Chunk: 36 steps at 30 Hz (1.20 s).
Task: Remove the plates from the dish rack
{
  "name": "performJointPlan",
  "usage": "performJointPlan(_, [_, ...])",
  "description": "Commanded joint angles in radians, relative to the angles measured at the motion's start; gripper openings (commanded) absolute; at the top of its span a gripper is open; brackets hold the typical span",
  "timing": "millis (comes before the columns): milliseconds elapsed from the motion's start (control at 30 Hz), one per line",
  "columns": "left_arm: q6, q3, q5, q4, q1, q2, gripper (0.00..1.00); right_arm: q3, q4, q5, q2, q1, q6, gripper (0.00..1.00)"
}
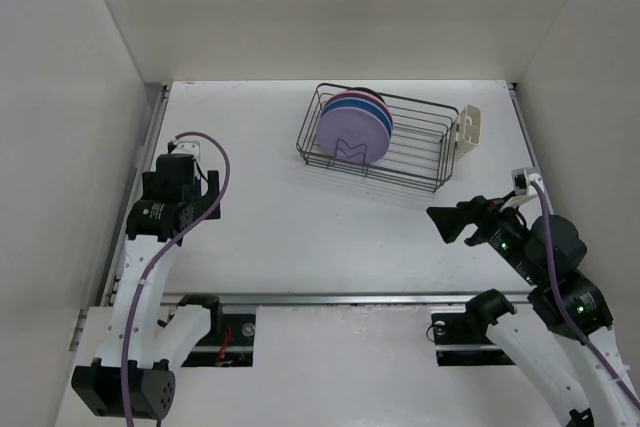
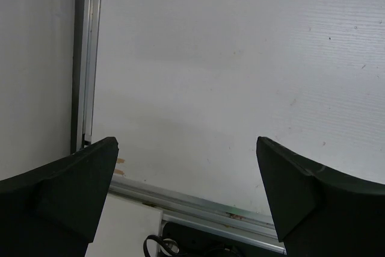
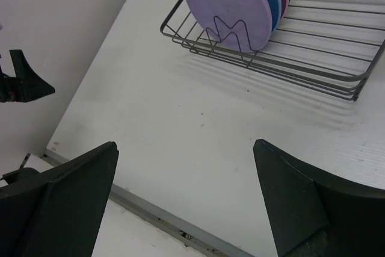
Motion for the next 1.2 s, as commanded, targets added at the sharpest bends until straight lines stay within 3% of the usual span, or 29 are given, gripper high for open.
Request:
performJointPlan(0, [-0.023,0.030,-0.009,-0.002,-0.005,-0.002,0.99,0.005,0.012,0.010,0.004,0.001,0.010,1.00])
performJointPlan(200, [0.033,0.051,-0.046,-0.002,-0.005,-0.012,0.99,0.045,0.022,0.021,0.054,0.001,0.010,1.00])
performJointPlan(300, [0.096,0.060,-0.037,-0.040,-0.005,-0.022,0.99,0.112,0.064,0.040,0.158,0.001,-0.021,1.00])
performJointPlan(500, [0.136,0.035,-0.006,-0.069,-0.005,-0.061,0.99,0.371,0.083,0.089,0.641,0.001,-0.177,1.00])
performJointPlan(533, [0.147,0.034,0.003,-0.070,-0.005,-0.061,0.99,0.417,0.067,0.099,0.710,0.001,-0.200,0.98])
performJointPlan(567, [0.161,0.022,0.003,-0.079,-0.005,-0.052,0.99,0.509,0.058,0.099,0.840,0.001,-0.221,0.89])
performJointPlan(667, [0.205,0.022,0.016,-0.062,-0.005,-0.013,0.99,0.681,0.047,0.099,1.006,0.012,-0.300,0.72])
performJointPlan(767, [0.236,0.033,0.002,0.016,-0.005,0.033,0.99,0.775,0.113,0.164,1.154,0.025,-0.338,0.61])
performJointPlan(967, [0.257,0.136,0.075,0.038,0.055,0.215,0.99,0.887,0.226,0.202,1.333,0.025,-0.457,0.56])
performJointPlan(1167, [0.248,0.168,0.077,0.070,0.055,0.306,0.99,0.970,0.199,0.157,1.504,0.025,-0.515,0.53])
